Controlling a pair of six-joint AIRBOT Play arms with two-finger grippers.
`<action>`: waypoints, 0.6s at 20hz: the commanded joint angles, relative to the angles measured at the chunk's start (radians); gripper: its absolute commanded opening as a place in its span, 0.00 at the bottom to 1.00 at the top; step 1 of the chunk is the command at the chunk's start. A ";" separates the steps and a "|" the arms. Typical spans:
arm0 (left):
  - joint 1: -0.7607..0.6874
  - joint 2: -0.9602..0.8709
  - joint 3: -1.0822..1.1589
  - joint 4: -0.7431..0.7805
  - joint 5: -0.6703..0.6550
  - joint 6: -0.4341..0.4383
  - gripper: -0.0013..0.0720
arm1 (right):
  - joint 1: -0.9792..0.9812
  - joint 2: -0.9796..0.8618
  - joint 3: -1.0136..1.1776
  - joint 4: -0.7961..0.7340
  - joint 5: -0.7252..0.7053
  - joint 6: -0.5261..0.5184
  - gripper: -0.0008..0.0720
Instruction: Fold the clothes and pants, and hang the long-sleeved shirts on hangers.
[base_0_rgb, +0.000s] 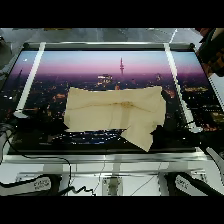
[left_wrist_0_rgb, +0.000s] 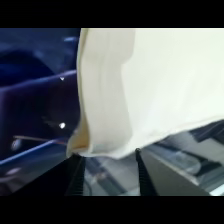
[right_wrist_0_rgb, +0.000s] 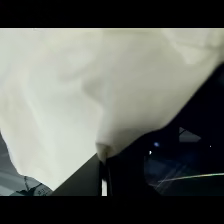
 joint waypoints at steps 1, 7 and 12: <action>-0.001 -0.009 0.000 -0.058 0.060 0.006 0.09 | 0.000 0.001 0.039 0.000 0.001 -0.011 0.03; -0.001 0.010 0.008 -0.101 0.054 0.046 0.03 | 0.000 0.002 0.103 -0.006 0.052 -0.012 0.03; 0.010 0.209 0.019 0.034 0.009 0.101 0.03 | 0.000 0.117 0.126 -0.141 0.114 0.059 0.03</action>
